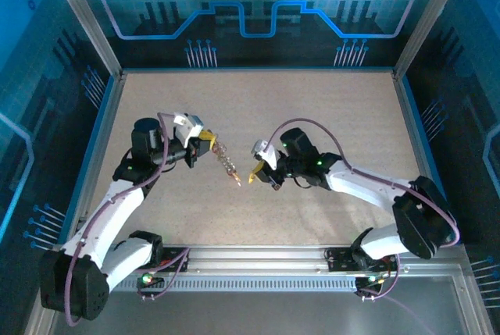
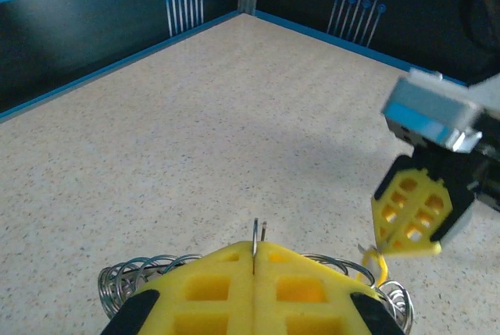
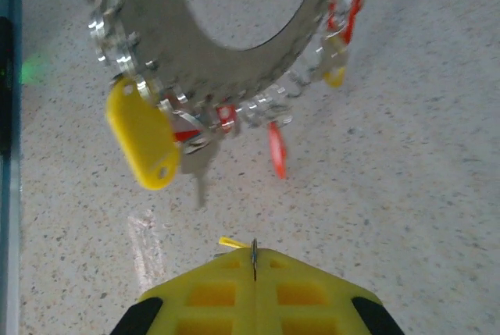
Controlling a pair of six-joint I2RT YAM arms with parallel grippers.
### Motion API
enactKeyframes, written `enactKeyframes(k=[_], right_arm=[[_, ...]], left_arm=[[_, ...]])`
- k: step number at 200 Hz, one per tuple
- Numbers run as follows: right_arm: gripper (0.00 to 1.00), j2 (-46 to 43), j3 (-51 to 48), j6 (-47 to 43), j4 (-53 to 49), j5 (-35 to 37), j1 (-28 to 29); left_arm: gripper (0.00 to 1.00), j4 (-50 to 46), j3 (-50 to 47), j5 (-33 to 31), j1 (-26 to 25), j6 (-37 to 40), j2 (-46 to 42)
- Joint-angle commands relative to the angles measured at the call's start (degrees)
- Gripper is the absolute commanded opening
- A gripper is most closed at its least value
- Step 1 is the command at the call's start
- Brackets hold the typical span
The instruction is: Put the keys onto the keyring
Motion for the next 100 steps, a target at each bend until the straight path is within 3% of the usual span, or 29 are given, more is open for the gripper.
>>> enactKeyframes(k=[1, 53, 100], right_arm=[[0.00, -1.3, 2.3, -3.1, -6.1, 6.4, -0.9], [0.00, 3.5, 13.4, -3.9, -35.7, 25.9, 1.0], [0.00, 7.6, 13.8, -3.9, -40.7, 26.7, 1.0]], left_arm=[[0.00, 0.4, 2.2, 1.5, -0.4, 2.4, -1.4], [0.00, 0.0, 2.3, -1.5, -0.4, 1.7, -1.2], [0.00, 0.3, 2.6, -1.4, -0.4, 0.7, -0.8]])
